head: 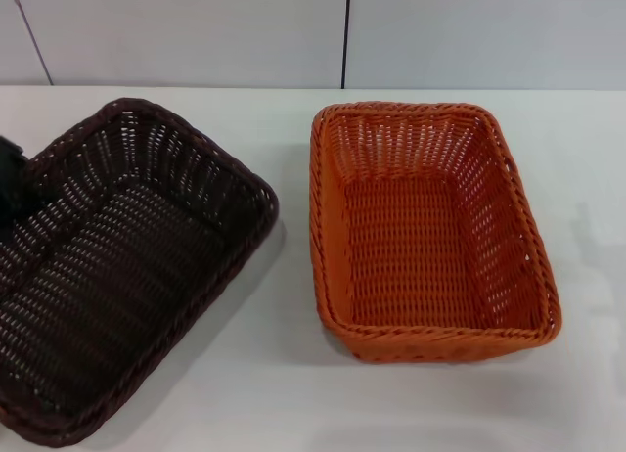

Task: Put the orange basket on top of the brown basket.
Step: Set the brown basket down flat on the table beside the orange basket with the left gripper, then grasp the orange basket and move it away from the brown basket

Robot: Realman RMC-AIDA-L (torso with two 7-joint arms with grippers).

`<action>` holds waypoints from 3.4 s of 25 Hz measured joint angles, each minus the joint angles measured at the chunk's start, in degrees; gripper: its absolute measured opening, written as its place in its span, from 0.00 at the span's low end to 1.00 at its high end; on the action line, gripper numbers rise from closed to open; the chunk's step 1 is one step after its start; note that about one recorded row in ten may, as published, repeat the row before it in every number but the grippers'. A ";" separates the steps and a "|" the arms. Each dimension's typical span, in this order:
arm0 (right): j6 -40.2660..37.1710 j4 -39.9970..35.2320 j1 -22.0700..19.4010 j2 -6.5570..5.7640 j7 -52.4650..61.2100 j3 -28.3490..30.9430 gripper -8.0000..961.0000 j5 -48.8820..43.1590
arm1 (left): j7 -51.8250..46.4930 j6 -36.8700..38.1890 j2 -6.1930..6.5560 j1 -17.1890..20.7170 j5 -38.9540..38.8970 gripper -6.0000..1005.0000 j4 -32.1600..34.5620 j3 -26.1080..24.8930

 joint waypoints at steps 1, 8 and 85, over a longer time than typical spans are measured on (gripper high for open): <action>0.16 -0.12 -0.17 0.02 -0.03 -0.09 0.83 -0.01 | 1.72 -0.56 0.00 -0.32 -0.25 0.27 0.07 -0.02; 0.52 -0.01 -0.63 0.15 -0.10 -0.73 0.83 0.04 | 10.27 -1.37 -1.38 -5.57 -1.66 0.27 3.86 0.55; -186.09 -73.54 17.16 -1.94 -32.89 64.71 0.82 -12.92 | -51.71 147.11 -3.96 24.78 -31.51 0.78 42.62 62.03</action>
